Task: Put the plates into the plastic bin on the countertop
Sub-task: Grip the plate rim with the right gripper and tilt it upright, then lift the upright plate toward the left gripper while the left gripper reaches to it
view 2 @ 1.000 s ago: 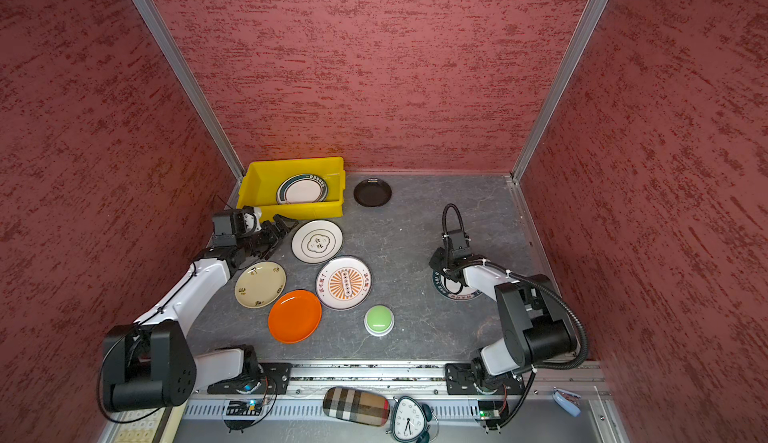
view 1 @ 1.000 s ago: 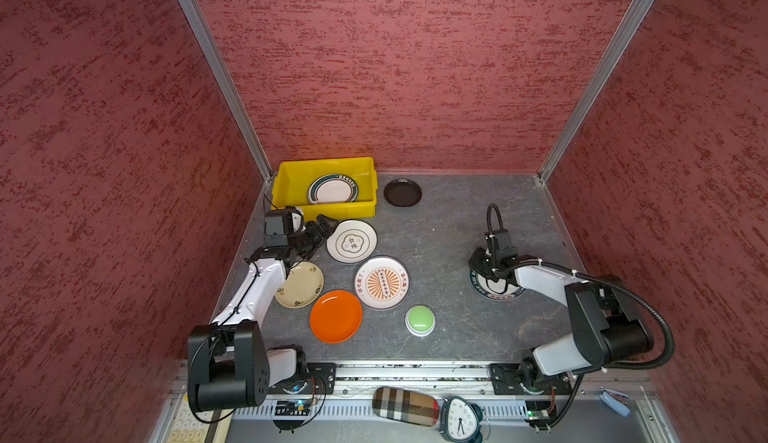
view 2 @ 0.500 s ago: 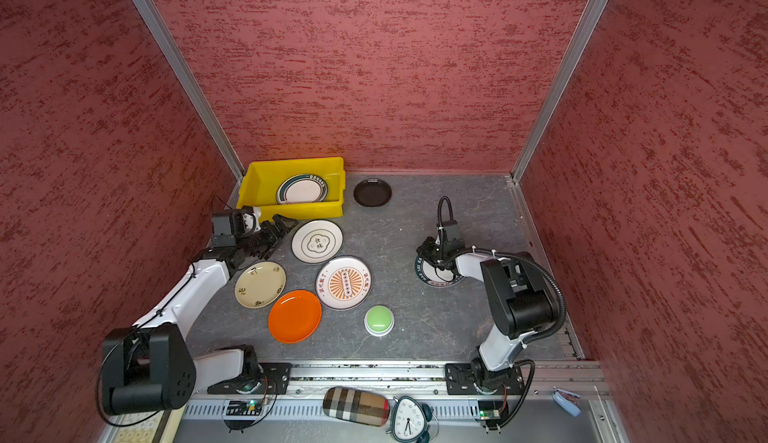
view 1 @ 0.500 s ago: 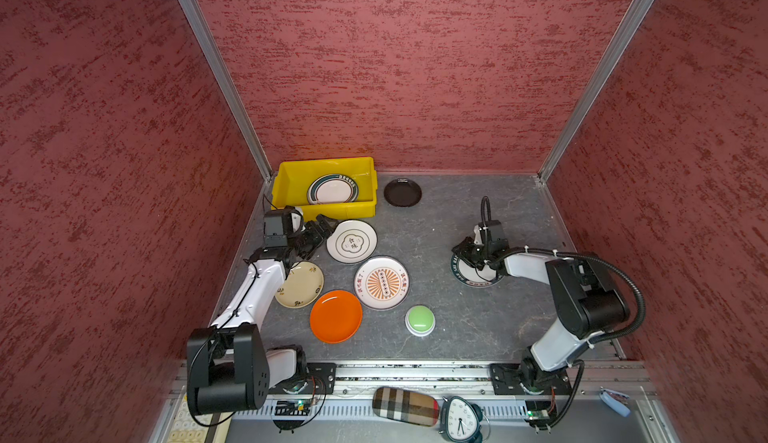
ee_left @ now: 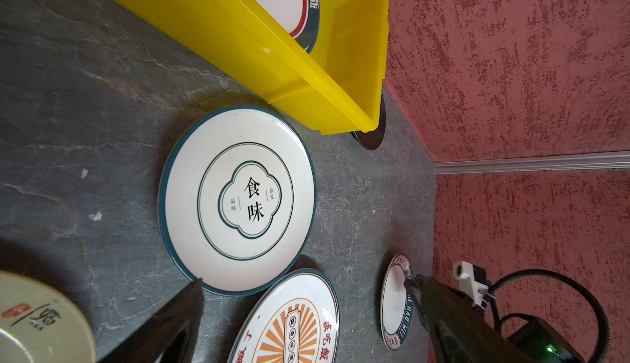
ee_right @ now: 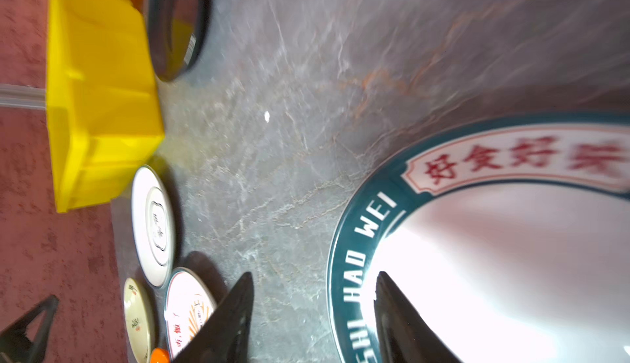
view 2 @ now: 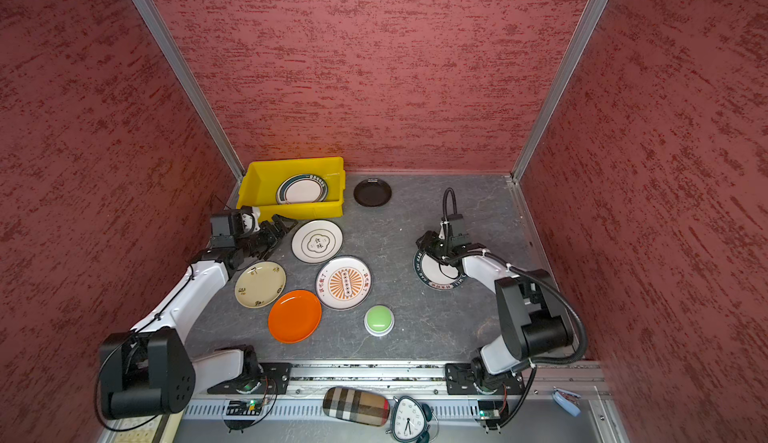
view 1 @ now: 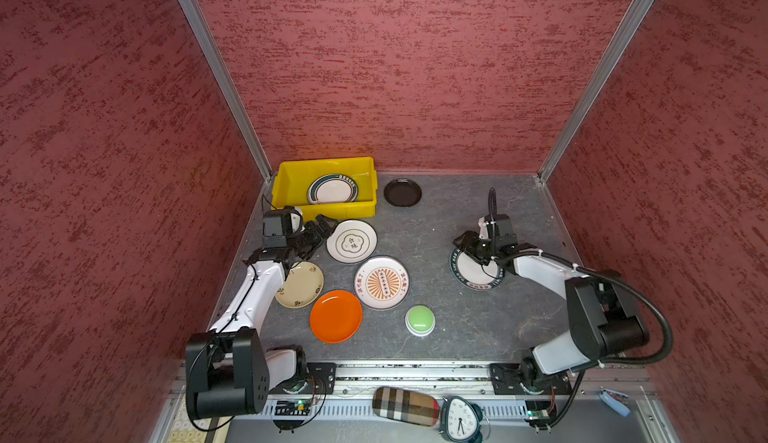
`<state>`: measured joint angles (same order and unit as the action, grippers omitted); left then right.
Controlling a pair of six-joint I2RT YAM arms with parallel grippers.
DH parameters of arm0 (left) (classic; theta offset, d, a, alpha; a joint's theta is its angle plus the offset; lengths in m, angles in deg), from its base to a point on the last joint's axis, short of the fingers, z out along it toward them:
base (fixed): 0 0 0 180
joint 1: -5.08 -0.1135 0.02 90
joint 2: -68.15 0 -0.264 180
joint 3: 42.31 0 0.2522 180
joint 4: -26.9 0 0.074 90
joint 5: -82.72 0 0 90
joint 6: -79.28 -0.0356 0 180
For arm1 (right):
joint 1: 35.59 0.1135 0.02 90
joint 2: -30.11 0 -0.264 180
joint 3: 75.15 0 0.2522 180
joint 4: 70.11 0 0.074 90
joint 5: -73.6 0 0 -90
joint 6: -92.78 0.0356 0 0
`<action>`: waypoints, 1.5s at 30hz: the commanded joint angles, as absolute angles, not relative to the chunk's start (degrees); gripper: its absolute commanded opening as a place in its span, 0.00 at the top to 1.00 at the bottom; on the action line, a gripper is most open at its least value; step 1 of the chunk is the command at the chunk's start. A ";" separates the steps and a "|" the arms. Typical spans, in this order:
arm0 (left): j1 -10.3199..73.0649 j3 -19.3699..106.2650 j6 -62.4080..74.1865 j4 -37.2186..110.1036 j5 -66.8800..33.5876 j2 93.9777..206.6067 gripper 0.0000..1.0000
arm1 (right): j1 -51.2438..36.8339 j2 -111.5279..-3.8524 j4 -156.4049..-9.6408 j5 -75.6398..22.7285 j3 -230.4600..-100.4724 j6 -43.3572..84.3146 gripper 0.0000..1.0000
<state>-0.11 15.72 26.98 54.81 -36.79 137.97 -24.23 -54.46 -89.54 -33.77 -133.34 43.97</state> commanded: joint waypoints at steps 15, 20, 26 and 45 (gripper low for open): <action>10.19 15.04 33.45 43.09 -35.23 138.83 0.01 | -39.10 -25.54 -102.18 -33.52 -114.23 42.20 0.36; 15.00 14.94 35.47 40.38 -33.97 141.11 0.01 | -40.64 -29.11 -94.70 -39.14 -110.75 45.47 0.40; 16.59 15.30 35.90 40.68 -34.05 142.33 0.01 | -41.21 -35.19 -92.05 -38.98 -110.86 44.88 0.44; 16.87 16.92 35.68 41.84 -34.88 146.76 0.01 | -41.65 -42.71 -82.03 -39.97 -109.61 48.00 0.89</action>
<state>16.66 15.63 35.89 42.31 -34.37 145.45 -41.43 -43.01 -83.95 -39.91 -109.82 47.86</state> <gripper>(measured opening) 0.994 0.123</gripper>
